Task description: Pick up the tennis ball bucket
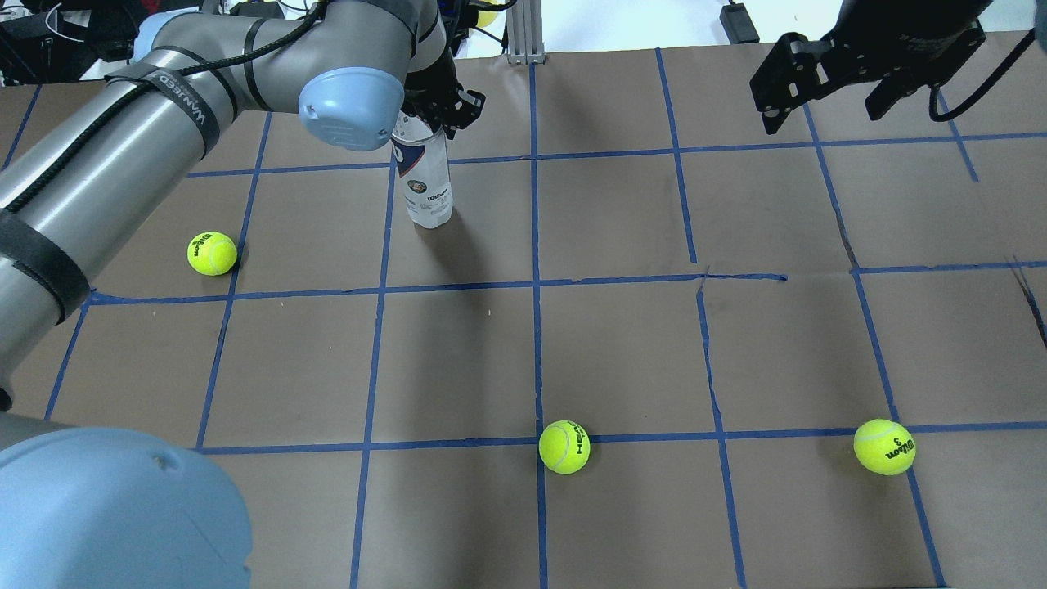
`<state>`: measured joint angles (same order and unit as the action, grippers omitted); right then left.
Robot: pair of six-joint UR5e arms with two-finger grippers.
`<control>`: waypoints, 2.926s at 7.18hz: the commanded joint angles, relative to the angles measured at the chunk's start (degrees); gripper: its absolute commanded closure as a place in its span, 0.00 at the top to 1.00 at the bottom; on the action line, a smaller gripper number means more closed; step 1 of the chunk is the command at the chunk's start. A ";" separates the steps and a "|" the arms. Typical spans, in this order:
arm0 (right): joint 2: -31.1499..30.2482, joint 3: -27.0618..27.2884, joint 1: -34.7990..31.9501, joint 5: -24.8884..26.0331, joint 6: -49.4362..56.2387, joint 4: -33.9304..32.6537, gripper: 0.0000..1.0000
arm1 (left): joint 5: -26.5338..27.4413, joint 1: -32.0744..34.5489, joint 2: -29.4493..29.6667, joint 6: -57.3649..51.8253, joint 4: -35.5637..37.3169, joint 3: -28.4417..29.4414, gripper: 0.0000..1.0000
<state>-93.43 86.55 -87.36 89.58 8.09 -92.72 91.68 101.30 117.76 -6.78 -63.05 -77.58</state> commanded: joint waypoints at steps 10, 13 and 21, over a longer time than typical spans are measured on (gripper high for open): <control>4.48 -3.85 -0.70 -0.20 -0.97 -3.17 1.00 | 0.52 -11.90 -15.79 9.33 -25.71 3.95 1.00; 4.39 -3.58 -0.70 -0.11 -0.97 -3.17 1.00 | 0.61 -20.33 -19.66 7.58 -24.76 -4.41 1.00; 4.92 -3.22 -0.62 -0.37 0.17 -5.10 1.00 | -0.28 -14.03 -25.21 4.33 -24.49 -11.11 1.00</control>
<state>-88.59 83.26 -88.01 89.21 8.15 -97.71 91.50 87.06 93.03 -2.12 -87.52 -88.65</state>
